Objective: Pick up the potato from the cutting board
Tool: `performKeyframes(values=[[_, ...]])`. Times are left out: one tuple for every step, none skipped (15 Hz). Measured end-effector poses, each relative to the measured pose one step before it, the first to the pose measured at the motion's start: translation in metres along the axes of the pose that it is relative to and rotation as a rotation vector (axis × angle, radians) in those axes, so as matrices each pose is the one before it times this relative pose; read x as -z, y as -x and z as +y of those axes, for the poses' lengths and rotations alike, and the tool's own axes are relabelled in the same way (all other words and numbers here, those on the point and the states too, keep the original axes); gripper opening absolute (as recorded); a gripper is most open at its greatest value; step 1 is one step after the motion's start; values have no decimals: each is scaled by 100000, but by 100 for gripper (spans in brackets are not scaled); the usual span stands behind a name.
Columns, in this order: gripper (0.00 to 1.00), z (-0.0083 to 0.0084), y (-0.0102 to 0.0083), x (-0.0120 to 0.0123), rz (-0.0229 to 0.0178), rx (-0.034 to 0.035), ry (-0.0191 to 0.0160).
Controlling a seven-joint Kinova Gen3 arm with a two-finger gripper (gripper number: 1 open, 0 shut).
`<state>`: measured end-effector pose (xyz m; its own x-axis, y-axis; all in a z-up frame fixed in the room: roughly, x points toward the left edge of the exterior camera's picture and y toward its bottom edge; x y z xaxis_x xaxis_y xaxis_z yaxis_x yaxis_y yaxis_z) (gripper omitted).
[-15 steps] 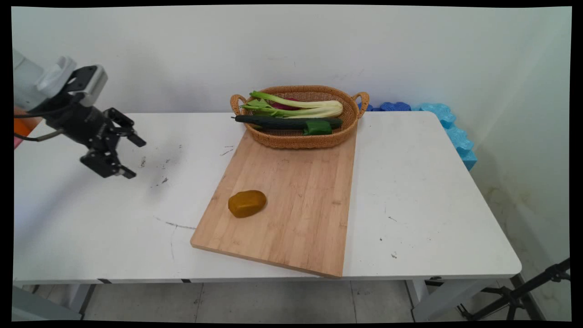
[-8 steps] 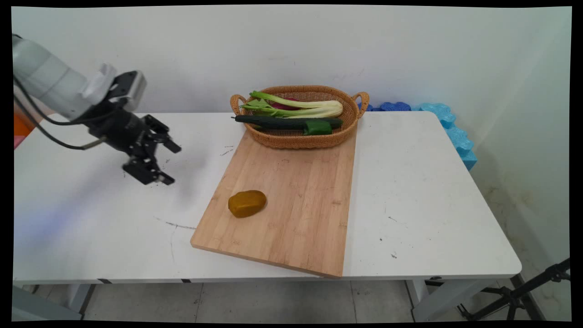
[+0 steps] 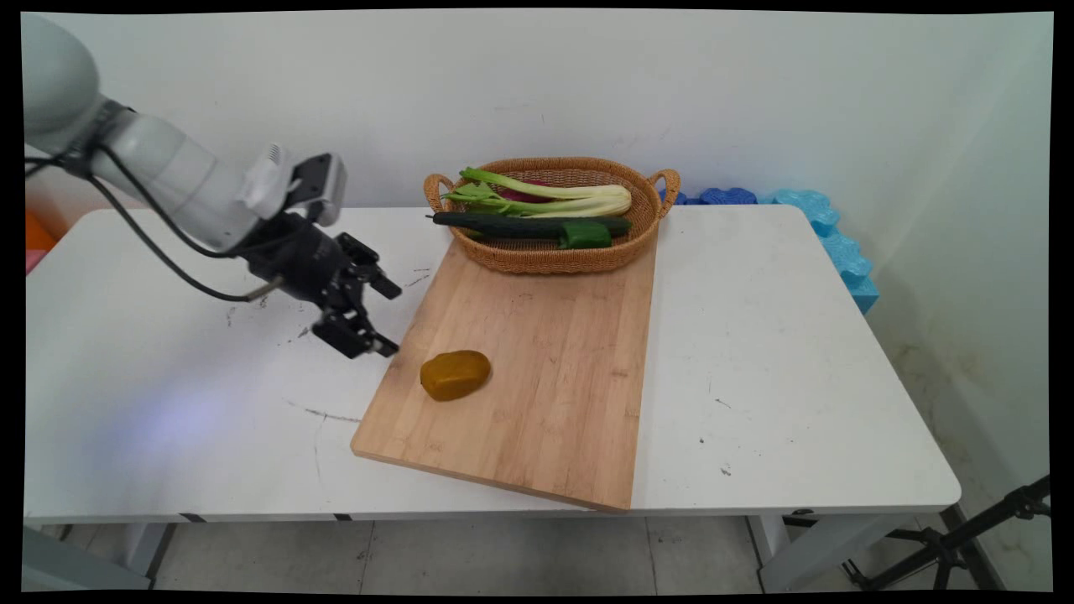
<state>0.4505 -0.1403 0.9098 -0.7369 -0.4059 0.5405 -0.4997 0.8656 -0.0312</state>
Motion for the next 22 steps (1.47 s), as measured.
performKeyframes(values=[[100, 107, -176, -450, 389, 634, -130], [100, 151, -239, -650, 524, 956, -209], [100, 160, -216, -714, 504, 1116, -253], [100, 167, -172, -791, 446, 1356, -273], [100, 109, -82, -615, 265, 1063, -281], [100, 123, -69, -669, 271, 1158, -310], [100, 86, -6, -558, 133, 1000, -224], [100, 72, 10, -616, 155, 1088, -304], [100, 72, 51, -570, 66, 1019, -248], [100, 59, 72, -518, 27, 896, -165], [100, 51, 67, -407, 11, 689, -78], [100, 63, 79, -422, 6, 712, -49], [100, 77, 82, -378, 8, 674, -12], [100, 73, 72, -291, 1, 569, 32], [100, 74, 58, -264, 7, 490, 34], [100, 95, 100, -298, -20, 638, 21], [100, 65, 83, -192, -17, 415, 4], [100, 38, 53, -118, -29, 253, -9], [100, 37, 85, -160, -55, 387, -30], [100, 34, 112, -163, -73, 418, -60], [100, 13, 109, -145, -84, 385, -96], [100, 14, 88, -142, -97, 331, -68]])
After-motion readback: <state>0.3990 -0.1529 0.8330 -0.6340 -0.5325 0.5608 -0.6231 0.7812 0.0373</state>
